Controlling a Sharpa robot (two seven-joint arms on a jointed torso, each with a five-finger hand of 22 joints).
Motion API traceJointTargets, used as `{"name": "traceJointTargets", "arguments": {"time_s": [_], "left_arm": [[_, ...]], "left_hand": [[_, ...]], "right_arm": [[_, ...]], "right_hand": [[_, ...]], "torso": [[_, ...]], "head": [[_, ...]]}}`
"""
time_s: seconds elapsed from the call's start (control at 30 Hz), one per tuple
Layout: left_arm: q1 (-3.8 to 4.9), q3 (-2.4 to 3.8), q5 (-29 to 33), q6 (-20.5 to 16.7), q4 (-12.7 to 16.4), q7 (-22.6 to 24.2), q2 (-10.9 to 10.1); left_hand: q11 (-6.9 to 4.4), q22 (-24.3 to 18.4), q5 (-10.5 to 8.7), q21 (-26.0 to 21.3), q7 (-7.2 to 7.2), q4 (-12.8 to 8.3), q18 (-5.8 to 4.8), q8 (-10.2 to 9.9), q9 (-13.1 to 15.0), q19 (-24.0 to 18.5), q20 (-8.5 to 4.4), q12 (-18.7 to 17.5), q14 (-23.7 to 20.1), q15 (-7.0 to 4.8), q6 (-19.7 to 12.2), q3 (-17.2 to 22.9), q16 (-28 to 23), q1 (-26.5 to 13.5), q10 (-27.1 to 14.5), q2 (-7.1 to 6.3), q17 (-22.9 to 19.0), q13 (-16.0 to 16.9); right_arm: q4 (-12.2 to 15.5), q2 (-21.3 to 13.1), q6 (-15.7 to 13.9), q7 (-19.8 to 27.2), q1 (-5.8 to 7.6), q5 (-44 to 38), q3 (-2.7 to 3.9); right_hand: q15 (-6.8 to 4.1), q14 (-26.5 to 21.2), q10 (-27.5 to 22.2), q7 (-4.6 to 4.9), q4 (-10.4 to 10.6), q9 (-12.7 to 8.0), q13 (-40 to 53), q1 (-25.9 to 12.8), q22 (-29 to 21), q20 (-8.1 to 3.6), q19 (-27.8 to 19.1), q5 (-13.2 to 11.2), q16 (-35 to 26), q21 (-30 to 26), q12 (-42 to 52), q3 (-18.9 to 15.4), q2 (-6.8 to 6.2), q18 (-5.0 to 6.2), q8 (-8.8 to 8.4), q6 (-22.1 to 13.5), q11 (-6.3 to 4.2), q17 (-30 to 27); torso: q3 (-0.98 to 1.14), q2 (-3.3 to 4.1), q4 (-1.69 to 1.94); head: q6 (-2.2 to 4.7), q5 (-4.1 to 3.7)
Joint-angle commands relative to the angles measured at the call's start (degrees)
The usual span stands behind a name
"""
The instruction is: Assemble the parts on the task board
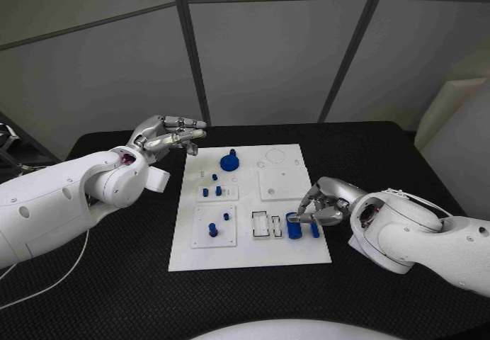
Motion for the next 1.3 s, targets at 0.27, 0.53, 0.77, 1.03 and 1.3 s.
{"name": "traceJointTargets", "arguments": {"time_s": [0.27, 0.53, 0.77, 1.03, 1.3], "left_arm": [[0.04, 0.01, 0.28, 0.62, 0.15, 0.17, -0.16], [0.03, 0.0, 0.28, 0.78, 0.1, 0.04, -0.24], [0.02, -0.01, 0.28, 0.99, 0.05, -0.14, -0.28], [-0.01, -0.01, 0.28, 1.14, -0.09, -0.26, -0.26], [-0.02, -0.01, 0.28, 1.22, -0.06, -0.32, -0.26]], "left_hand": [[0.21, -0.08, -0.24, -0.44, 0.27, 0.08, -0.68, -0.31, 0.09, -0.23, 0.09, 0.24, -0.4, -0.04, 0.3, -0.47, -0.34, -0.14, 0.16, 0.32, -0.1, 0.07], [0.21, -0.08, -0.24, -0.44, 0.27, 0.08, -0.68, -0.31, 0.09, -0.23, 0.09, 0.24, -0.4, -0.04, 0.3, -0.47, -0.34, -0.14, 0.16, 0.32, -0.1, 0.07], [0.21, -0.11, -0.24, -0.48, 0.27, 0.11, -0.68, -0.33, 0.1, -0.22, 0.1, 0.24, -0.39, -0.03, 0.3, -0.52, -0.39, -0.2, 0.14, 0.34, -0.11, 0.08], [0.21, -0.12, -0.25, -0.51, 0.28, 0.12, -0.68, -0.35, 0.1, -0.22, 0.1, 0.23, -0.39, -0.03, 0.29, -0.55, -0.42, -0.23, 0.13, 0.33, -0.12, 0.08], [0.22, -0.14, -0.25, -0.53, 0.28, 0.12, -0.68, -0.36, 0.1, -0.22, 0.11, 0.22, -0.4, -0.02, 0.29, -0.57, -0.45, -0.25, 0.11, 0.33, -0.13, 0.09]], "right_arm": [[-1.3, 1.91, 3.29, -4.44, -0.95, -5.13, -0.01], [-1.93, 2.85, 5.73, -6.46, -1.72, -6.66, -0.03], [-2.6, 4.24, 7.01, -7.25, -2.46, -7.32, -0.06], [-2.88, 5.28, 6.35, -7.44, -3.06, -7.45, -0.07], [-2.99, 5.84, 5.55, -7.56, -3.15, -7.46, -0.08]], "right_hand": [[-0.11, 1.8, -0.34, -0.11, 0.01, 0.75, 0.25, -0.56, 12.08, -0.37, 4.49, 0.55, 0.43, 0.44, 0.26, -0.71, 0.36, -0.45, 0.24, -0.48, 0.05, 0.37], [-0.12, 1.84, -0.38, -0.14, 0.03, 1.12, 0.3, -0.6, 12.31, -0.37, 4.61, 0.68, 0.6, 0.62, 0.18, -0.94, 0.5, -0.52, 0.29, -0.41, 0.04, 0.68], [-0.14, 1.87, -0.41, -0.2, -0.08, 1.78, 0.56, 0.02, 12.5, -0.38, 4.7, 0.77, 0.8, 0.77, 0.18, -1.07, 0.66, -0.57, 0.35, -0.31, -0.01, 1.02], [-0.19, 1.92, -0.38, -0.29, -0.15, 2.79, 0.97, 1.22, 12.78, -0.41, 4.83, 0.95, 1.06, 0.99, 0.21, -1.0, 1.05, -0.64, 0.39, -0.19, -0.08, 1.47], [-0.23, 1.97, -0.3, -0.33, -0.28, 3.76, 1.42, 2.5, 13.04, -0.46, 4.96, 1.58, 1.31, 1.19, 0.28, -0.91, 1.23, -0.71, 0.32, -0.22, -0.13, 1.88]], "torso": [[-0.04, 0.07, -0.04], [-0.04, 0.09, -0.01], [-0.05, 0.09, -0.01], [-0.09, 0.04, -0.03], [-0.12, 0.0, 0.04]], "head": [[-0.12, 0.55], [-0.37, 0.7], [-0.58, 0.75], [-0.66, 0.66], [-0.51, 0.68]]}}
